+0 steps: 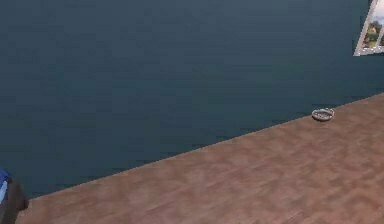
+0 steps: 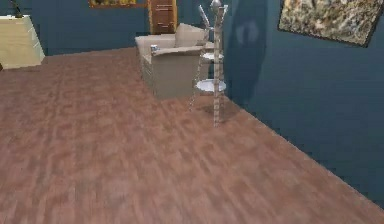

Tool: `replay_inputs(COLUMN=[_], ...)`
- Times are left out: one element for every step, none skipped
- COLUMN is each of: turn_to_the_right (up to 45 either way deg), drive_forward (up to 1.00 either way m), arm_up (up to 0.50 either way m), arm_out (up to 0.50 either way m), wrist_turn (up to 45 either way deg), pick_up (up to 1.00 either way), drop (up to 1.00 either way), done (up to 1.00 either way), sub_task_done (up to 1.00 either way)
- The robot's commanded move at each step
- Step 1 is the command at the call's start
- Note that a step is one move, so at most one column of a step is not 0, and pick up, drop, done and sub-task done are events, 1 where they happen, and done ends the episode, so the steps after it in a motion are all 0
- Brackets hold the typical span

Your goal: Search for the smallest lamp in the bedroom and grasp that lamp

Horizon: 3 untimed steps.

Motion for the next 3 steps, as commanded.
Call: replay_inputs(turn_to_the_right=[-45.0,-30.0,0.0], drive_forward=[0.0,0.0,0.15], arm_up=[0.0,0.0,0.0], arm_out=[0.0,0.0,0.0], wrist_turn=[0.0,0.0,0.0], pick_up=[0.0,0.0,0.0], drop=[0.0,0.0,0.0], done=[0.0,0.0,0.0], sub_task_done=[0.0,0.0,0.0])
